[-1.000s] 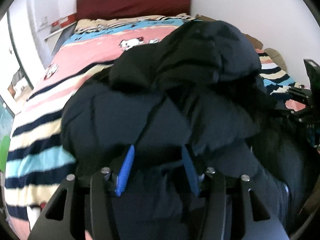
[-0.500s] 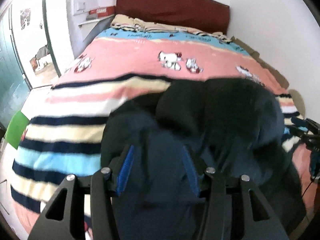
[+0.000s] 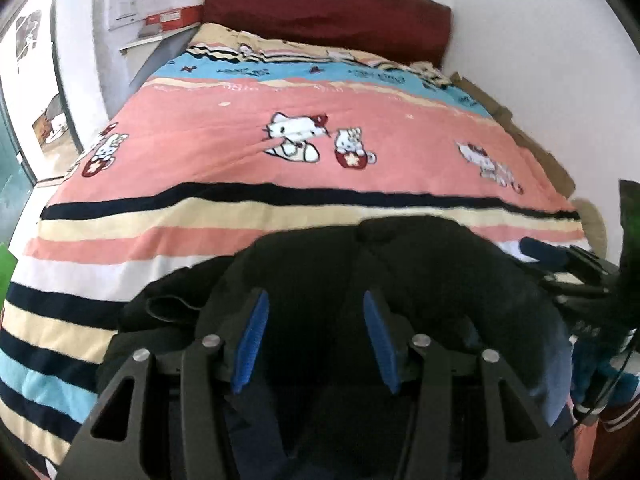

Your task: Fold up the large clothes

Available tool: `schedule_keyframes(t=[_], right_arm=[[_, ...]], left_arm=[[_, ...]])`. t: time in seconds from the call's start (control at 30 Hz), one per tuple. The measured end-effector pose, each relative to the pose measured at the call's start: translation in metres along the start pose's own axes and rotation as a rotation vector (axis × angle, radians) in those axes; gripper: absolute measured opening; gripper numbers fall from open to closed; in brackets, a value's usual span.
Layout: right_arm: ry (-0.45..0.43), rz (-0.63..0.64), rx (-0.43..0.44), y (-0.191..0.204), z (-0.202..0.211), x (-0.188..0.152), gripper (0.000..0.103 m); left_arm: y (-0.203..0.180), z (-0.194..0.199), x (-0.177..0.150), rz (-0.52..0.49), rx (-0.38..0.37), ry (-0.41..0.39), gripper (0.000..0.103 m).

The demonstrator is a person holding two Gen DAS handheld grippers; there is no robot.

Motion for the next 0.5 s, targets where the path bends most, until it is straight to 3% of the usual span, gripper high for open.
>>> schedule_keyframes(t=[0.13,0.3,0.5], right_arm=[[0.067,0.015,0.032,0.002,-0.019,-0.027,0.064],[0.109,0.108,0.038,0.015,-0.019,-0.086,0.064],[0.127,0.160,0.009,0.021,-0.012,-0.117,0.065]], left_arm=[[-0.004,-0.022,-0.029,-0.067,0.022,0.054,0.048],[-0.008,-0.021,-0.070,-0.144,0.069,0.017,0.048],[-0.006,-0.031,-0.093,-0.162,0.128,-0.006,0.049]])
Point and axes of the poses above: each gripper's, at about its wrist camera, not at the fingertips, and z roughly against the way its jaws point, y to its left, x to its top, the point moved 2 cm from there along -z, roughly the way its jaws point, and after that the axes turned 11 degrees about y, right-handed, at the moved point
